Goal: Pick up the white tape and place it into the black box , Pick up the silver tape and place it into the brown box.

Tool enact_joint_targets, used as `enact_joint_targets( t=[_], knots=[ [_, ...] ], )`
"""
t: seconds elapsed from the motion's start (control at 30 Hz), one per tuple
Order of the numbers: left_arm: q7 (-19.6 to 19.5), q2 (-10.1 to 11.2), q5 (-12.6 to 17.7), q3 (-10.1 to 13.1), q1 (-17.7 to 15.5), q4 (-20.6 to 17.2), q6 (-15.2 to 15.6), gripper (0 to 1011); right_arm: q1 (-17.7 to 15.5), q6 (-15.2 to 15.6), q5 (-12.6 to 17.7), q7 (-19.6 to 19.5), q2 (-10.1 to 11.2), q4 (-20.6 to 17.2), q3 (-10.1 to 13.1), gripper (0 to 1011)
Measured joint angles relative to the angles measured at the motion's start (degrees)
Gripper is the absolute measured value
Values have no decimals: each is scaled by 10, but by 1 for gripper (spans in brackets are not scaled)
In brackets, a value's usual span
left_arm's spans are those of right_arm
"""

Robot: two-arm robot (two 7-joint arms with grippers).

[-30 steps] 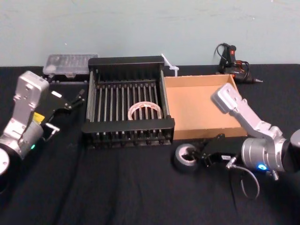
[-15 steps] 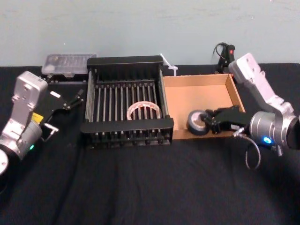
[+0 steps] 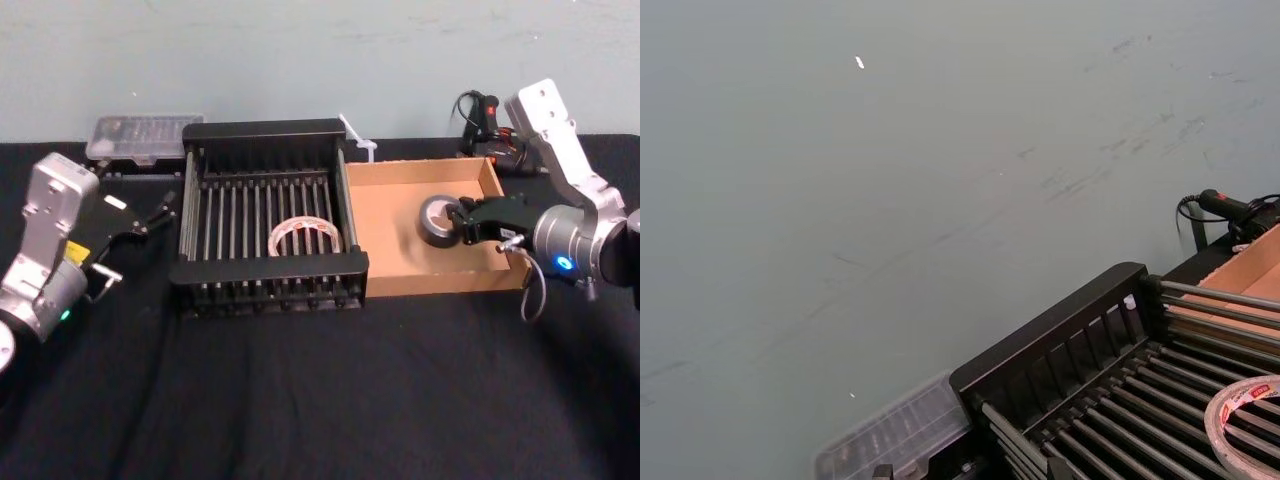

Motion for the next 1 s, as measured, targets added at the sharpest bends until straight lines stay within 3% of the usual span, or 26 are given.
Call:
enact_joint_targets(
  t=[0.13,1.0],
  knots=[
    [0,0,0,0,0,0,0,1001,3,1,-4,-7,-9,9,8,174],
    [0,0,0,0,0,0,0,1001,3,1,-4,-5,-6,6,4,201]
  ],
)
